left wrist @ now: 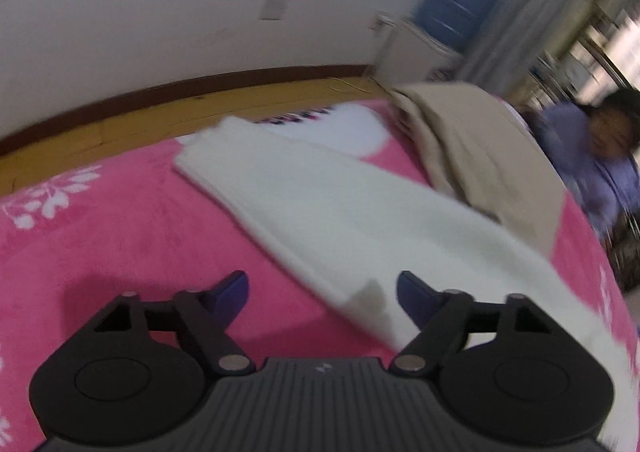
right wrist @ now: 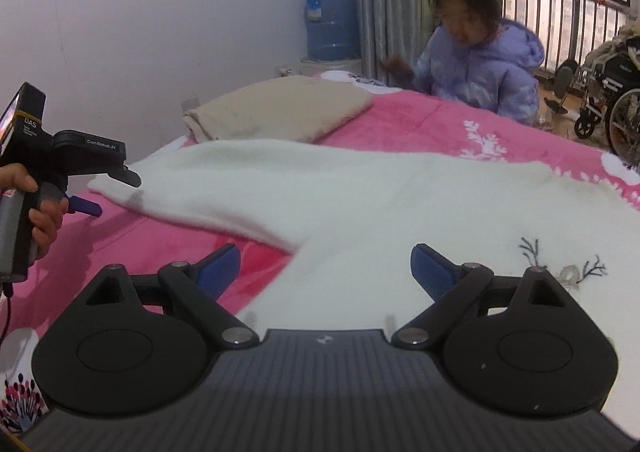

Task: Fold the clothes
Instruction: 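Grasp the sweater sleeve cuff with the left gripper, then lift the sleeve with the left gripper and fold it across the sweater body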

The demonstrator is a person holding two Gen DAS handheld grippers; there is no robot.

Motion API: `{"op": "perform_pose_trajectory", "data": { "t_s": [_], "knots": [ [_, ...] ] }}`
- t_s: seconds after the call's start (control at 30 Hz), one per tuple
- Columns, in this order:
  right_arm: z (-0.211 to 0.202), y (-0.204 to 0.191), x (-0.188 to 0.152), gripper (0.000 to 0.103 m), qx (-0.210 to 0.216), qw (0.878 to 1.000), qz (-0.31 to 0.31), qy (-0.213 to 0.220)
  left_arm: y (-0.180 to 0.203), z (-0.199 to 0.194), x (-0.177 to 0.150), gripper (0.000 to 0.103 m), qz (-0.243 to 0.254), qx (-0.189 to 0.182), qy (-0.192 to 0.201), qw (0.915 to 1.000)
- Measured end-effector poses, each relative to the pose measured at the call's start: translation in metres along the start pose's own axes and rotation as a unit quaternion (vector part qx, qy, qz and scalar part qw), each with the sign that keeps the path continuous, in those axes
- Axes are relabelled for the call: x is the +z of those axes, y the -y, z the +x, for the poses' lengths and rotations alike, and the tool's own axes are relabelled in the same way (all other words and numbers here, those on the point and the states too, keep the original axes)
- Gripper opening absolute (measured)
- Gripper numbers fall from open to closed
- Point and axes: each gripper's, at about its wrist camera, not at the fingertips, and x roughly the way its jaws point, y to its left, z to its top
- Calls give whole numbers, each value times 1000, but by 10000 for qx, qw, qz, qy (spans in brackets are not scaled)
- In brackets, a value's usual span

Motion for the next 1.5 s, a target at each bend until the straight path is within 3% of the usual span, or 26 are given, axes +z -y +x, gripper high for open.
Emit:
{"op": "perform_pose_trajectory", "data": {
  "t_s": [0.2, 0.53, 0.7, 0.8, 0.93, 1.13, 1.27, 1.37, 1.5],
  "knots": [
    [11, 16, -10, 92, 122, 9989, 325, -327, -13, 5, 5, 62, -468, 354, 290, 9979],
    [42, 23, -19, 92, 352, 9962, 537, -580, -35, 12, 13, 60, -1236, 940, 774, 9848],
    [50, 28, -20, 92, 319, 9955, 608, -654, -32, 22, 21, 29, -1002, 1088, 879, 9851],
    [49, 33, -19, 92, 250, 9956, 641, -641, -23, 23, 22, 11, -542, 1100, 915, 9882],
    [43, 40, -18, 92, 135, 9956, 692, -621, 1, 10, 20, 9, 277, 1267, 1143, 9849],
    [38, 58, -15, 92, -18, 9896, 1151, -860, 36, -43, 15, 8, 1041, 444, 1668, 9795],
    [37, 79, -16, 92, -179, 9744, 1916, -1164, 67, -83, 0, 8, 1619, -346, 1910, 9675],
    [28, 91, -15, 91, -329, 9661, 2211, -1291, 92, -108, -21, 8, 2172, -1060, 1953, 9505],
    [3, 99, -12, 91, -547, 9657, 2102, -1424, 125, -129, -64, 8, 3160, -1871, 1974, 9089]
  ]
}}
